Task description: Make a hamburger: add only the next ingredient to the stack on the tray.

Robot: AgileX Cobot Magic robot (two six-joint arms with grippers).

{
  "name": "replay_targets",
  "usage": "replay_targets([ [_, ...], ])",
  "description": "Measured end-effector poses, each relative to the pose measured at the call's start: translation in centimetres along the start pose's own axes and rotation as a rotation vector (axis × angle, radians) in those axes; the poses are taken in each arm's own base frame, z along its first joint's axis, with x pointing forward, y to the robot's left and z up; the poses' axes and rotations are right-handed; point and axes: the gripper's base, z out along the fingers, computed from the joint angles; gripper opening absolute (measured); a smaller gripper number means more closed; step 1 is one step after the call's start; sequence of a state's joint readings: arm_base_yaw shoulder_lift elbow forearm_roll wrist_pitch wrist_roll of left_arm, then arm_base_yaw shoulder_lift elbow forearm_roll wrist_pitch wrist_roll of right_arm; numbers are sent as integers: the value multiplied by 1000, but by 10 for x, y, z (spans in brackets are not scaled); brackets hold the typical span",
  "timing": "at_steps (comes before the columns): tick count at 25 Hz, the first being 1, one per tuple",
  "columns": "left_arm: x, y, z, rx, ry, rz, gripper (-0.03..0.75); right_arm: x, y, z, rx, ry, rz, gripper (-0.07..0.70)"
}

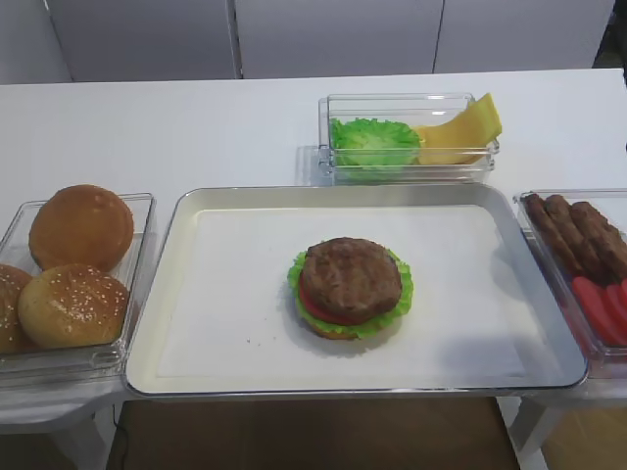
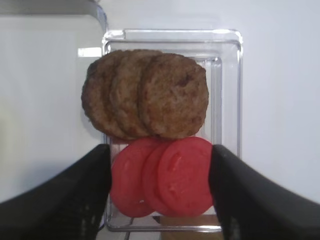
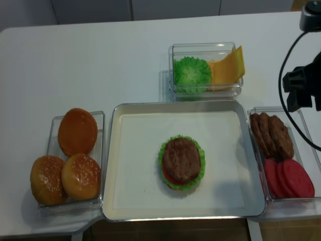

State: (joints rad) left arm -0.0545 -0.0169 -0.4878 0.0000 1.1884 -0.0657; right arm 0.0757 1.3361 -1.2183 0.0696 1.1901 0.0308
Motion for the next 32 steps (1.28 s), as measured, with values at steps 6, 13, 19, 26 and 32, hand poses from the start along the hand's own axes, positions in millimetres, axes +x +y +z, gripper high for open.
replay_targets([
  [6, 0, 0, 0, 0, 0, 0, 441, 50, -1, -4, -17, 9, 4, 460],
  [13, 0, 0, 0, 0, 0, 0, 441, 111, -3, -22, -29, -64, 1, 460],
  [19, 0, 0, 0, 0, 0, 0, 441, 166, -3, -43, -56, -201, -9, 445],
  [26, 0, 0, 0, 0, 0, 0, 441, 226, -4, -63, -71, -421, -32, 428],
  [32, 0, 0, 0, 0, 0, 0, 441, 266, -7, -72, -67, -614, -52, 427],
])
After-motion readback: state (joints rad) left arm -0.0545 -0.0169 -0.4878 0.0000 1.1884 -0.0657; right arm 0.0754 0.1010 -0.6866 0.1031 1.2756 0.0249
